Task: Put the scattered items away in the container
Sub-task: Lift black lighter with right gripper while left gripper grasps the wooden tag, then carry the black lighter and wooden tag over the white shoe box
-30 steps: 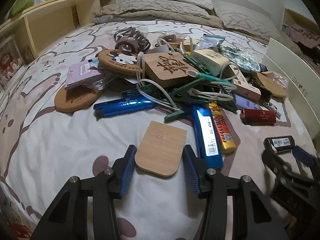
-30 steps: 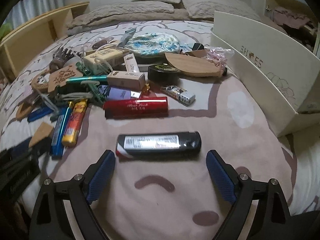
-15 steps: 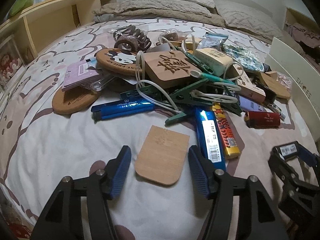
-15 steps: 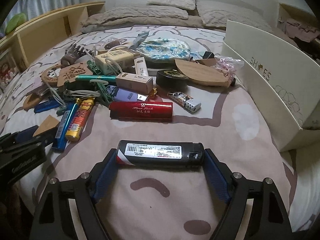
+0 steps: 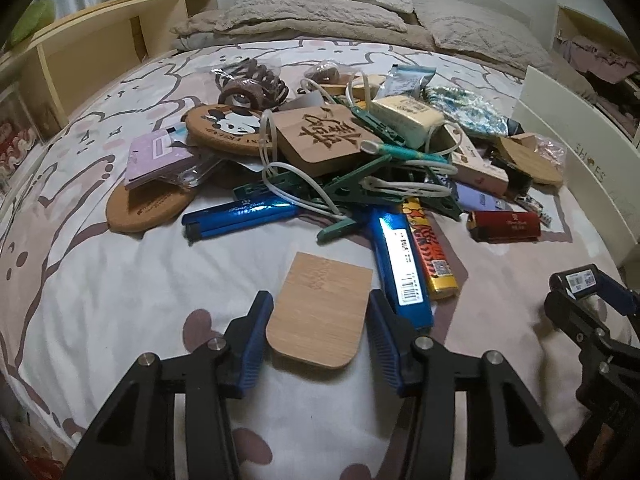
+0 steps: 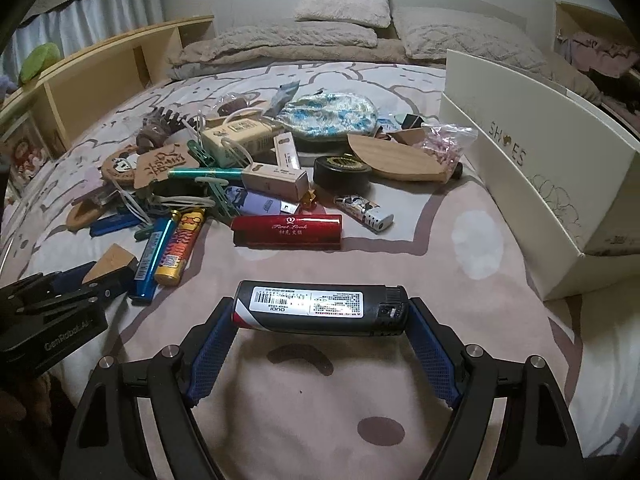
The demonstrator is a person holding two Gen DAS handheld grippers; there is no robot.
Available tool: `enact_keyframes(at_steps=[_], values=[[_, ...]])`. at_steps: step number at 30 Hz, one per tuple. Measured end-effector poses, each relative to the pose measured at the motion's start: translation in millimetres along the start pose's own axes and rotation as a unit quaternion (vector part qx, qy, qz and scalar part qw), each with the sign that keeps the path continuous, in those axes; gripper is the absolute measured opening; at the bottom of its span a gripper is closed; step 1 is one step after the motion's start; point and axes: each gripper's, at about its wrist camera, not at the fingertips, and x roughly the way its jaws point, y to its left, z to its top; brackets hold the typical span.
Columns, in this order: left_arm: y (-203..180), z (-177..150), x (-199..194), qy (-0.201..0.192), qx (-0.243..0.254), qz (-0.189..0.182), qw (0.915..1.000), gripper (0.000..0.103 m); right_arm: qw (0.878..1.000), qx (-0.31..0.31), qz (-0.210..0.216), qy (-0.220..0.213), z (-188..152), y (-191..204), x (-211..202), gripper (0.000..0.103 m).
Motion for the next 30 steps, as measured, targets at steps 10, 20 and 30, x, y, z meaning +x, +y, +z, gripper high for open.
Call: enact_keyframes(at_steps=[10, 20, 30], values=[[3, 5, -39, -0.033, -0.018, -0.015, 0.9992, 0.048, 1.0, -0.001, -0.001, -0.026, 4, 0, -24, 0.084], [-12, 21, -96, -0.089, -0.015, -0.034, 0.9953, 0.048, 0.996, -0.014, -0.006, -0.083, 22, -3, -81, 0.084], [-30, 37, -163, -0.155, -0.009, -0.056, 0.9864, 0.048, 0.988, -0.023, -0.007, -0.152, 41, -8, -149, 0.084]])
